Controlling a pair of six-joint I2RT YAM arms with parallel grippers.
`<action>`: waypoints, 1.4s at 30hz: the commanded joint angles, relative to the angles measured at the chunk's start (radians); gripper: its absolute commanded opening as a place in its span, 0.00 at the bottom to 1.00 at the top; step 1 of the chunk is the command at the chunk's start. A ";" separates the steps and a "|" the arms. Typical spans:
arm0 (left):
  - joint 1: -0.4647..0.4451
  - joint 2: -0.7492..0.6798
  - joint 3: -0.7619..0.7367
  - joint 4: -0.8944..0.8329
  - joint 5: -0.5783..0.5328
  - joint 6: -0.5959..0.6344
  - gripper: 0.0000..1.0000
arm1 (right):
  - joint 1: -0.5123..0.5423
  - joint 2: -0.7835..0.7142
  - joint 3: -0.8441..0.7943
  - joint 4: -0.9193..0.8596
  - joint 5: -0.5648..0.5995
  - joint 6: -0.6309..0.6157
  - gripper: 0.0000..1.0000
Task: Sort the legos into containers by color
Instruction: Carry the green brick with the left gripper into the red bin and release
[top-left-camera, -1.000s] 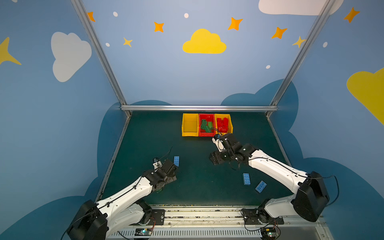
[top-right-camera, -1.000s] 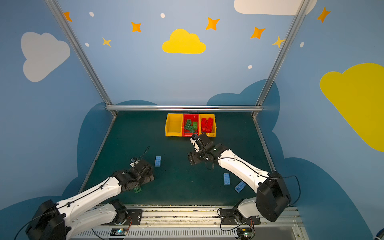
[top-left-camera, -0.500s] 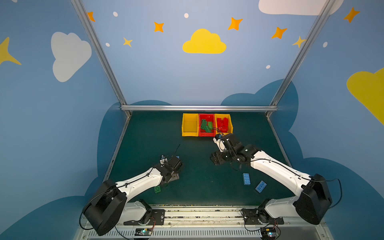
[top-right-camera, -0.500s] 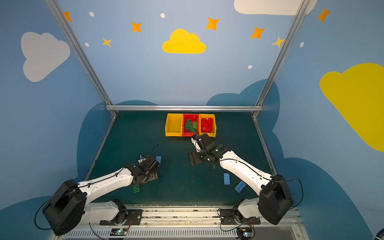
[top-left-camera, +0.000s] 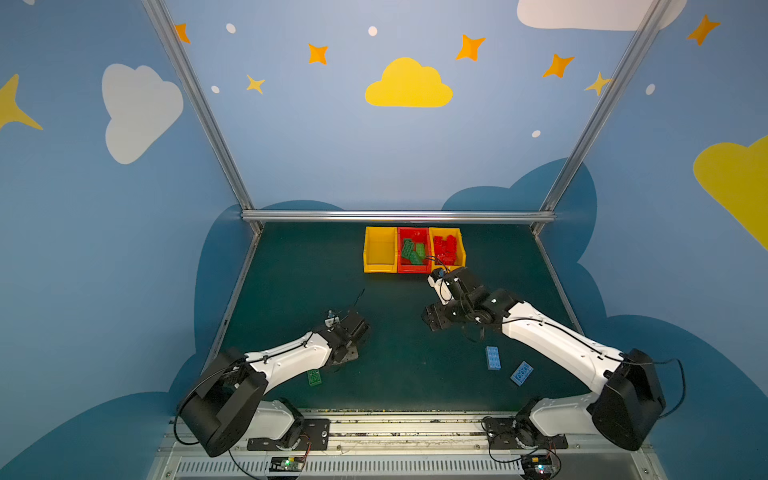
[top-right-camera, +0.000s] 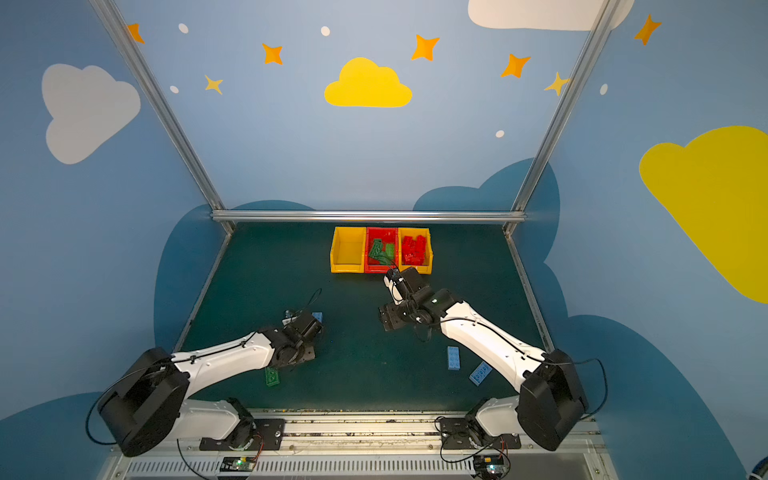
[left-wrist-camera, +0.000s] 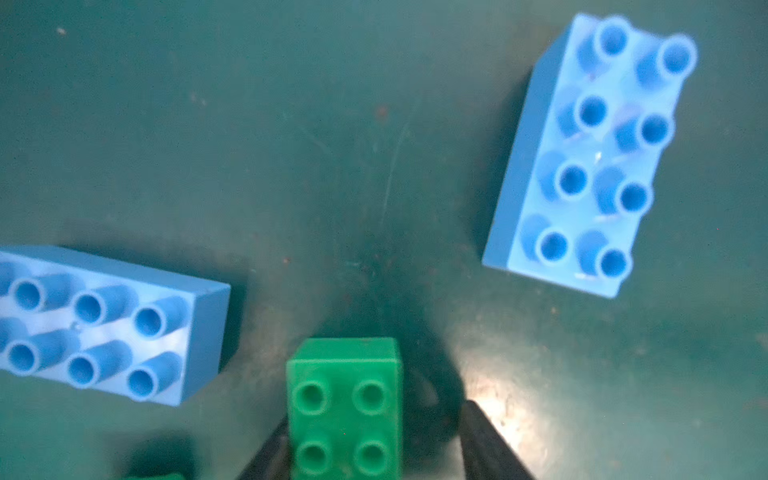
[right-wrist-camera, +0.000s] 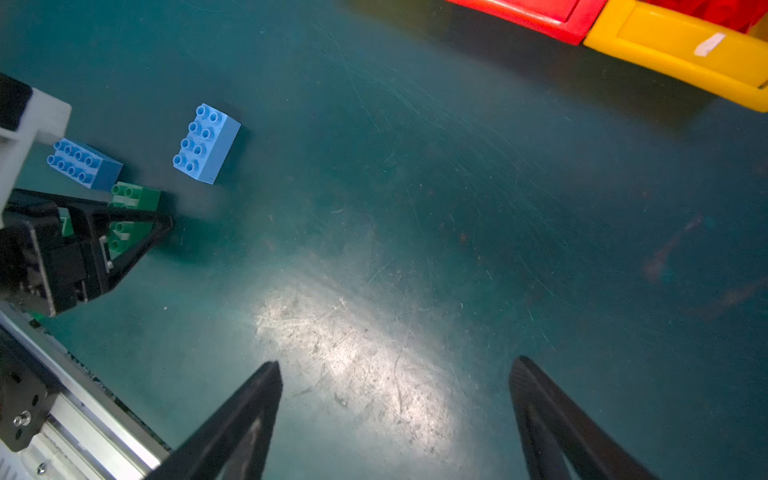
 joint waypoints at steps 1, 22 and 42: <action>0.000 0.045 -0.002 0.002 0.012 -0.003 0.41 | -0.007 -0.060 -0.011 -0.031 0.001 0.014 0.85; -0.014 0.384 0.796 -0.232 -0.016 0.234 0.13 | -0.073 -0.390 -0.134 -0.080 0.057 0.107 0.92; 0.120 1.322 2.128 -0.269 0.157 0.447 0.24 | -0.199 -0.462 -0.184 -0.023 0.031 0.189 0.93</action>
